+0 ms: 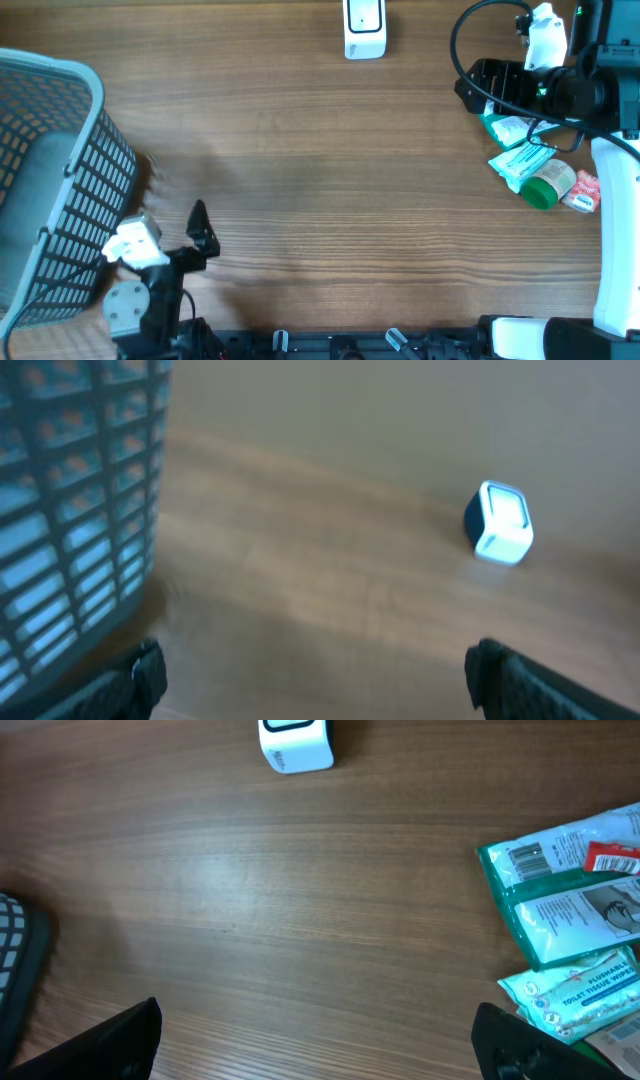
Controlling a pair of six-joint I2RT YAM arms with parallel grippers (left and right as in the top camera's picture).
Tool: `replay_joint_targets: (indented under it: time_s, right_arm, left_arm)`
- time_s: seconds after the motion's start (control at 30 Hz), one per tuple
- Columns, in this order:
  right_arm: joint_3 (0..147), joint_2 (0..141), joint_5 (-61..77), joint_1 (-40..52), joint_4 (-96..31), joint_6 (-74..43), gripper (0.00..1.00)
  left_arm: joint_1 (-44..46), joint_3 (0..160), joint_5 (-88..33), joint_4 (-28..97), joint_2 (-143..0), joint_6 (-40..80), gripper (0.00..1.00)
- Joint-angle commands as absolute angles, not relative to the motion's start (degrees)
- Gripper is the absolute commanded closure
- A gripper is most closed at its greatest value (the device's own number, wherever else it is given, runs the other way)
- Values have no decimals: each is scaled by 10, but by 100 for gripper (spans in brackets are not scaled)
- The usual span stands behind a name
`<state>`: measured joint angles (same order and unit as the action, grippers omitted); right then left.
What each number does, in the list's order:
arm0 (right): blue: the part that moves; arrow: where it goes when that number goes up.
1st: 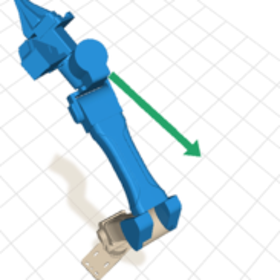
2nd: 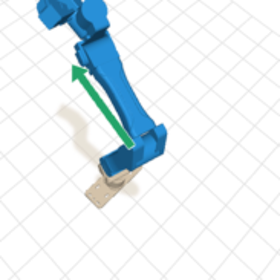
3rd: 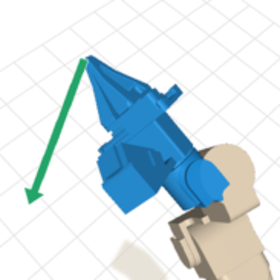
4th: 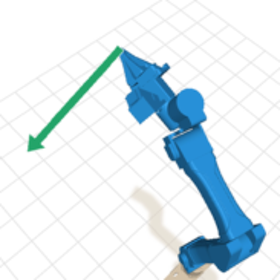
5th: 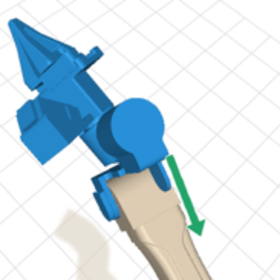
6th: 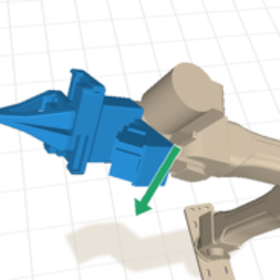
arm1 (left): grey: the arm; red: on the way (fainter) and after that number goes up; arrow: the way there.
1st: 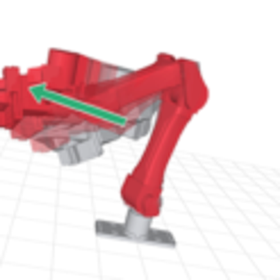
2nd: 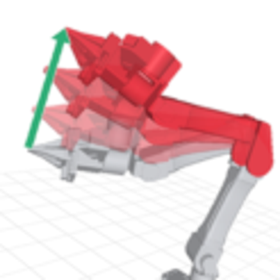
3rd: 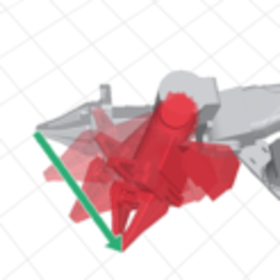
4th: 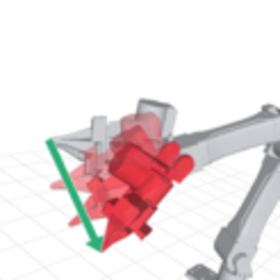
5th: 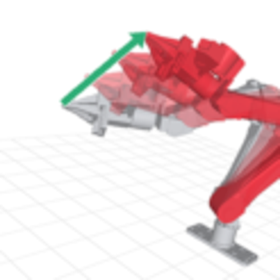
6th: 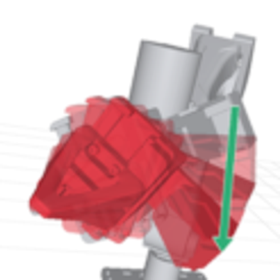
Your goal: Scan the item barcode
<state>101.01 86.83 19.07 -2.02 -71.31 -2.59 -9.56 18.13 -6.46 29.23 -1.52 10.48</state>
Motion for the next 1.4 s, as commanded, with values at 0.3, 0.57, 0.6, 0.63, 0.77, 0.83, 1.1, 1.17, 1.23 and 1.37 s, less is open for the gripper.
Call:
replay_joint_targets:
  time_s: [0.3,0.57,0.6,0.63,0.77,0.83,1.1,1.17,1.23,1.37]
  right_arm:
    - [1017,869,194,-20,-712,-32,0]
    - [1017,869,194,-20,-712,-32,0]
    - [1017,869,194,-20,-712,-32,0]
    - [1017,869,194,-20,-712,-32,0]
    - [1017,869,194,-20,-712,-32,0]
    - [1017,869,194,-20,-712,-32,0]
    - [1017,869,194,-20,-712,-32,0]
    - [1017,869,194,-20,-712,-32,0]
    - [1017,869,194,-20,-712,-32,0]
    - [1017,869,185,-20,-712,-25,0]
  left_arm:
    - [-101,4,-106,34,-2,94,0]
    - [-76,4,-106,34,-2,94,0]
    - [-64,4,-106,34,-2,94,0]
    - [-48,4,-106,34,-2,94,0]
    - [-20,4,-106,34,-2,94,0]
    - [-20,4,-106,34,-2,94,0]
    - [-20,4,-106,34,-3,94,0]
    - [-20,4,-106,34,-3,94,0]
    - [-20,4,-106,34,-3,94,0]
    - [-20,4,-106,34,-3,94,0]
